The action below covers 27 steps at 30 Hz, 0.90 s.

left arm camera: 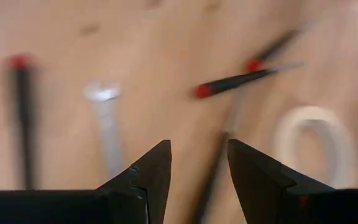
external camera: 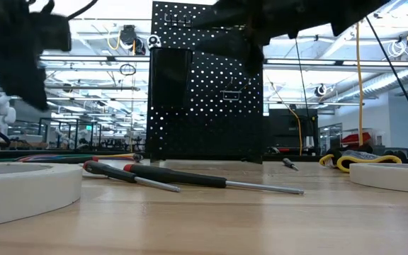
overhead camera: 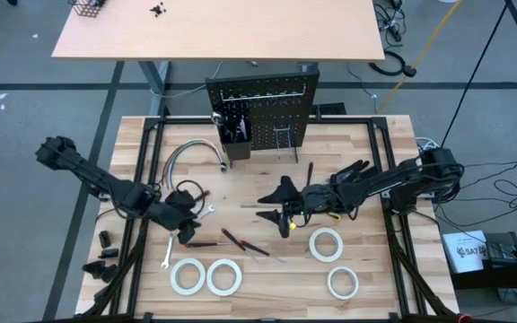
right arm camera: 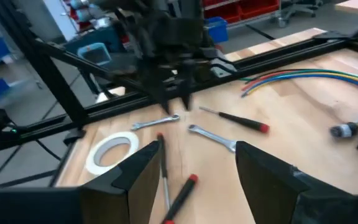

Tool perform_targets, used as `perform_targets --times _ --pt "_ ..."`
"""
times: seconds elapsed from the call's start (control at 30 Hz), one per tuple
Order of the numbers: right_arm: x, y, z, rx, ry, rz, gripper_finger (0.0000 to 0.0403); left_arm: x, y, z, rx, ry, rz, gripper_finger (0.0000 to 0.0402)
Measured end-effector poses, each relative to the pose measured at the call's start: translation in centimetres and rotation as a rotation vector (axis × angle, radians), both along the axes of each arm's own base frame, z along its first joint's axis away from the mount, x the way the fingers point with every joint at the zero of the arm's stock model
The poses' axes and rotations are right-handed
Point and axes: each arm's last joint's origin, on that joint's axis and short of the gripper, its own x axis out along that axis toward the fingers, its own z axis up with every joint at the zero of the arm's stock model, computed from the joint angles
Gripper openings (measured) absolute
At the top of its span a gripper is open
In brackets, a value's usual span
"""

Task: Hang tools onto peg board
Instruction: Put the wrench into the peg board

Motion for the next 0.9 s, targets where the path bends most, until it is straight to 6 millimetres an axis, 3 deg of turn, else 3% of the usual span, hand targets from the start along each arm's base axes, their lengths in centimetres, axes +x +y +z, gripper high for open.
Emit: perform_targets --times 0.27,0.63,0.9 --pt "0.9 0.2 -1.5 0.056 -0.005 -0.007 0.0201 -0.7 -0.2 -3.7 0.109 0.104 0.191 0.016" --pt "0.9 0.2 -1.6 0.069 0.007 -0.011 0.0201 -0.1 -1.8 -7.0 0.196 0.225 0.138 0.016" --pt "0.9 0.2 -1.6 0.066 0.007 -0.011 0.0201 0.1 -2.5 -7.8 0.208 0.229 0.127 0.0149"
